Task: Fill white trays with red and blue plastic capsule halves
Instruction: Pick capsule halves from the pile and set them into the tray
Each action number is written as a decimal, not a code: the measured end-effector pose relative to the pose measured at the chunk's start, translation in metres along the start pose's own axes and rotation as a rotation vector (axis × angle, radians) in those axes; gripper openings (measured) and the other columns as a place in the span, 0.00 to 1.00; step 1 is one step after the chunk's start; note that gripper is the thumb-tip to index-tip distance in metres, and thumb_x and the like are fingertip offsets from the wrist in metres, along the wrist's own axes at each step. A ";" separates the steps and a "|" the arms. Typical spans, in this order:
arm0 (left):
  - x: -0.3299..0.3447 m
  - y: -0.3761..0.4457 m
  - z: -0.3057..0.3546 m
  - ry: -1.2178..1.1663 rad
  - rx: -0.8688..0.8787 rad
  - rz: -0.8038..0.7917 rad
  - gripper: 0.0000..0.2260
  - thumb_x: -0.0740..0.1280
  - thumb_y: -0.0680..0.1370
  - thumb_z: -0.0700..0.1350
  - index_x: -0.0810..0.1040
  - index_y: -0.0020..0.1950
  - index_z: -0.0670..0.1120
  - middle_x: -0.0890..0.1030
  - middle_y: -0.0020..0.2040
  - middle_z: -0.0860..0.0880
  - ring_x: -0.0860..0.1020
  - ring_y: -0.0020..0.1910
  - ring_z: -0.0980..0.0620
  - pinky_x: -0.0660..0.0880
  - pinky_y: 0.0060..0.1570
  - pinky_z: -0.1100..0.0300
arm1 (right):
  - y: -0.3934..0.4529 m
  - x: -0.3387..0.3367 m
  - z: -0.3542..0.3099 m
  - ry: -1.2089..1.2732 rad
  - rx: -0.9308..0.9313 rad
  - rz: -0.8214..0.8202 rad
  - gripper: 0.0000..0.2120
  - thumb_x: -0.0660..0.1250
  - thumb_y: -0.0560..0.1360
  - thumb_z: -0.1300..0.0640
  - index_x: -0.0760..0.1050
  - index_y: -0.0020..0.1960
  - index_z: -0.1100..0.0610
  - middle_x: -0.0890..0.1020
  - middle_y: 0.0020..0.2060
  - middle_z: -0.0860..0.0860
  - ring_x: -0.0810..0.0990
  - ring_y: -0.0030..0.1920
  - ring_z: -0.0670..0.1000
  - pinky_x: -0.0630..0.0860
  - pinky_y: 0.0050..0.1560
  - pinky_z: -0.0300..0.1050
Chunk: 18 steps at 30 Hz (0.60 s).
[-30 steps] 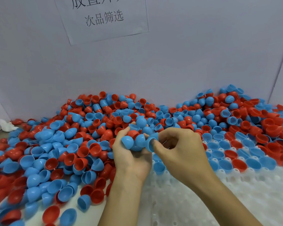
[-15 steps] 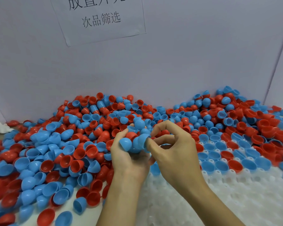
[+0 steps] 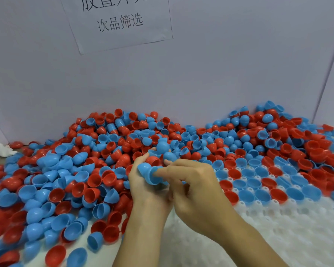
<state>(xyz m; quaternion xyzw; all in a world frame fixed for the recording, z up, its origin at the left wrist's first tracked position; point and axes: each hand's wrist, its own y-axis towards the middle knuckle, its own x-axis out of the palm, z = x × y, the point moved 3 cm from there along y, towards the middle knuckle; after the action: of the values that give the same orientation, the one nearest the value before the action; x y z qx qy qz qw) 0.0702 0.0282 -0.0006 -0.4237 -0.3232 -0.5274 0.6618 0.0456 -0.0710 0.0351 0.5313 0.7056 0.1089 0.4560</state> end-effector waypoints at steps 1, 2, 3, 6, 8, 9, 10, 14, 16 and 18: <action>-0.001 0.001 0.001 -0.028 -0.004 -0.003 0.14 0.67 0.72 0.51 0.77 0.31 0.43 0.74 0.28 0.47 0.77 0.27 0.50 0.81 0.36 0.59 | 0.000 -0.001 0.000 -0.037 -0.010 -0.075 0.18 0.60 0.74 0.67 0.85 0.55 0.54 0.83 0.45 0.47 0.81 0.53 0.44 0.78 0.57 0.40; 0.000 0.000 0.002 -0.041 -0.003 -0.010 0.12 0.67 0.72 0.49 0.77 0.33 0.43 0.75 0.30 0.47 0.77 0.30 0.50 0.80 0.42 0.58 | 0.000 -0.002 0.001 -0.080 -0.025 -0.117 0.19 0.61 0.75 0.67 0.84 0.57 0.53 0.83 0.48 0.46 0.79 0.57 0.44 0.77 0.59 0.40; 0.000 0.001 0.003 -0.043 0.008 -0.010 0.10 0.67 0.69 0.48 0.76 0.33 0.43 0.75 0.31 0.47 0.77 0.31 0.50 0.78 0.48 0.60 | 0.001 -0.003 0.001 -0.121 -0.042 -0.126 0.17 0.63 0.76 0.67 0.84 0.58 0.52 0.83 0.49 0.46 0.79 0.58 0.44 0.78 0.58 0.40; 0.000 0.001 0.004 -0.063 0.051 0.018 0.08 0.69 0.65 0.46 0.72 0.35 0.44 0.73 0.32 0.47 0.74 0.31 0.51 0.72 0.54 0.60 | 0.003 -0.004 0.001 -0.224 -0.082 -0.104 0.17 0.71 0.74 0.70 0.84 0.56 0.53 0.84 0.46 0.48 0.82 0.49 0.48 0.81 0.49 0.42; 0.000 0.002 0.005 -0.082 0.072 0.011 0.08 0.68 0.68 0.44 0.69 0.37 0.46 0.69 0.33 0.48 0.70 0.32 0.52 0.73 0.52 0.61 | 0.004 -0.006 0.004 -0.229 -0.100 -0.086 0.18 0.73 0.71 0.73 0.85 0.55 0.55 0.84 0.42 0.49 0.81 0.42 0.47 0.80 0.47 0.37; -0.001 0.002 0.005 -0.091 0.092 0.004 0.08 0.67 0.70 0.43 0.68 0.36 0.46 0.68 0.32 0.49 0.69 0.31 0.53 0.75 0.45 0.62 | 0.004 -0.008 0.005 -0.198 -0.101 -0.063 0.16 0.72 0.72 0.72 0.85 0.54 0.56 0.84 0.41 0.48 0.80 0.41 0.45 0.79 0.46 0.33; -0.001 0.003 0.006 -0.089 0.116 0.003 0.09 0.66 0.72 0.42 0.68 0.34 0.47 0.68 0.31 0.50 0.69 0.29 0.53 0.76 0.37 0.63 | 0.005 -0.011 0.007 -0.151 -0.093 -0.030 0.15 0.71 0.73 0.71 0.85 0.54 0.56 0.84 0.40 0.47 0.80 0.40 0.44 0.77 0.46 0.31; 0.002 0.002 0.013 -0.101 0.191 0.048 0.10 0.64 0.78 0.40 0.78 0.37 0.44 0.78 0.33 0.49 0.78 0.29 0.53 0.78 0.36 0.62 | 0.005 -0.026 0.017 0.101 0.069 0.093 0.16 0.70 0.71 0.69 0.86 0.50 0.52 0.86 0.41 0.42 0.84 0.41 0.44 0.81 0.42 0.38; 0.002 0.001 0.017 -0.173 0.203 0.097 0.07 0.65 0.79 0.40 0.79 0.42 0.43 0.81 0.34 0.48 0.81 0.29 0.52 0.80 0.34 0.61 | 0.006 -0.034 0.020 0.196 0.155 0.081 0.19 0.72 0.71 0.70 0.85 0.48 0.45 0.86 0.41 0.38 0.85 0.43 0.41 0.80 0.43 0.34; 0.002 -0.001 0.018 -0.219 0.207 0.114 0.07 0.66 0.79 0.39 0.79 0.42 0.42 0.82 0.34 0.46 0.81 0.28 0.51 0.79 0.32 0.62 | 0.006 -0.040 0.024 0.213 0.234 0.026 0.21 0.75 0.71 0.67 0.83 0.45 0.39 0.85 0.41 0.36 0.84 0.44 0.38 0.78 0.43 0.30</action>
<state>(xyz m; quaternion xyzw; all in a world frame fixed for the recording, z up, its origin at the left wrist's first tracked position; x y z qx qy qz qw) 0.0704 0.0433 0.0087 -0.4258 -0.4216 -0.4035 0.6915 0.0683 -0.1108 0.0467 0.5752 0.7511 0.0875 0.3121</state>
